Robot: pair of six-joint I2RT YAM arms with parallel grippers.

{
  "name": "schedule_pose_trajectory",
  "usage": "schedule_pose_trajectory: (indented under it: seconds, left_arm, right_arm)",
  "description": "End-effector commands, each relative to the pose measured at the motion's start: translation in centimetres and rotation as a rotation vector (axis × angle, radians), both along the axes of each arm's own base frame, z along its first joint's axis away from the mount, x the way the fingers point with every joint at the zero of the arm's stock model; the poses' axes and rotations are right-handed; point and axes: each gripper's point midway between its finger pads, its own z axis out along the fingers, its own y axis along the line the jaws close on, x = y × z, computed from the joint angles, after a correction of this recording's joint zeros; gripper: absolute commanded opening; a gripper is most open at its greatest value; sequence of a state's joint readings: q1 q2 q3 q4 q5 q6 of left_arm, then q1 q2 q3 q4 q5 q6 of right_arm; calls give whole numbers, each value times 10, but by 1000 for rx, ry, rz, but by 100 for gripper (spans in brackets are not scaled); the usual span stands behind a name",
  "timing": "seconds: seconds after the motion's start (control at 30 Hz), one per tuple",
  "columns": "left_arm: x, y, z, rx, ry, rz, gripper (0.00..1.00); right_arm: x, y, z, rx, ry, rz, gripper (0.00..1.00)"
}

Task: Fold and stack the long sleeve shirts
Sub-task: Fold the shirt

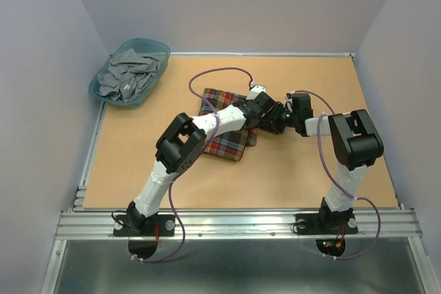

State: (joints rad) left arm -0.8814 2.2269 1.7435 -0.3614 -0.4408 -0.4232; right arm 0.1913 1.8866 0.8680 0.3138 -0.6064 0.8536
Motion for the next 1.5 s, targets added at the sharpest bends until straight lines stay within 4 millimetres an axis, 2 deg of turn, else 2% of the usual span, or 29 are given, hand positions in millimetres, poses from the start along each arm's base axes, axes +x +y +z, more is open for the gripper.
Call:
schedule_pose_trajectory:
  seconds: [0.0, 0.17, 0.33, 0.37, 0.47, 0.6, 0.7, 0.83, 0.87, 0.93, 1.0, 1.03, 1.07, 1.1, 1.13, 1.17, 1.2, 1.23, 1.27, 1.3, 1.33, 1.4, 1.47]
  left_arm:
    - [12, -4, 24, -12, -44, 14, 31]
    - [21, -6, 34, -27, -67, 27, 1]
    - [30, -9, 59, -58, -111, 40, 0]
    - [32, -9, 64, -64, -117, 42, 0]
    - [37, -8, 68, -71, -125, 51, 0]
    - [39, -8, 58, -56, -106, 49, 0]
    - [34, -8, 42, -45, -69, 36, 1]
    - [29, -11, 35, -64, -45, 31, 13]
    - [30, -11, 39, -76, -47, 35, 21]
    - [32, -12, 56, -104, -68, 40, 29]
    - [37, -10, 73, -141, -90, 58, 44]
    - [39, -10, 89, -176, -104, 57, 50]
    - [43, -5, 97, -196, -109, 69, 57]
    - [45, -3, 117, -238, -129, 77, 61]
    - [45, -3, 126, -264, -130, 71, 63]
    - [47, 1, 135, -284, -138, 75, 68]
    - [51, 6, 145, -305, -151, 83, 71]
    - [49, 11, 162, -338, -165, 85, 74]
    - [49, 15, 171, -359, -171, 90, 77]
    - [54, 26, 178, -378, -178, 108, 79]
    - [49, 34, 191, -410, -179, 106, 81]
    - [54, 56, 201, -454, -186, 140, 81]
    - [43, 76, 209, -480, -187, 152, 82]
  right_arm:
    - [-9, 2, -15, -20, 16, 14, 40]
    - [-11, 5, -17, -23, 20, 23, 27]
    - [-13, 6, -18, -26, 18, 31, 20]
    - [-14, 7, -19, -28, 18, 32, 15]
    - [-15, 8, -19, -29, 17, 38, 10]
    - [-15, 9, -19, -31, 15, 39, 10]
    - [-14, 9, -18, -35, 9, 37, 10]
    - [-11, 8, -14, -39, 0, 32, 13]
    - [-10, 8, -12, -45, -9, 30, 16]
    - [-8, 6, -6, -56, -26, 26, 20]
    - [-3, 3, 5, -80, -61, 13, 27]
    - [-1, 2, 8, -88, -72, 8, 29]
    - [-1, -2, 9, -115, -78, -2, 37]
    - [3, -4, 20, -123, -107, -8, 39]
    - [3, -5, 23, -135, -119, -13, 43]
    - [5, -8, 27, -152, -137, -14, 50]
    - [5, -12, 28, -179, -135, -29, 54]
    - [6, -14, 40, -185, -164, -35, 57]
    - [7, -16, 45, -196, -177, -37, 64]
    - [5, -18, 48, -218, -181, -36, 66]
    - [5, -19, 54, -223, -191, -35, 68]
    - [3, -21, 70, -237, -223, -28, 72]
    - [0, -19, 89, -235, -268, -17, 73]
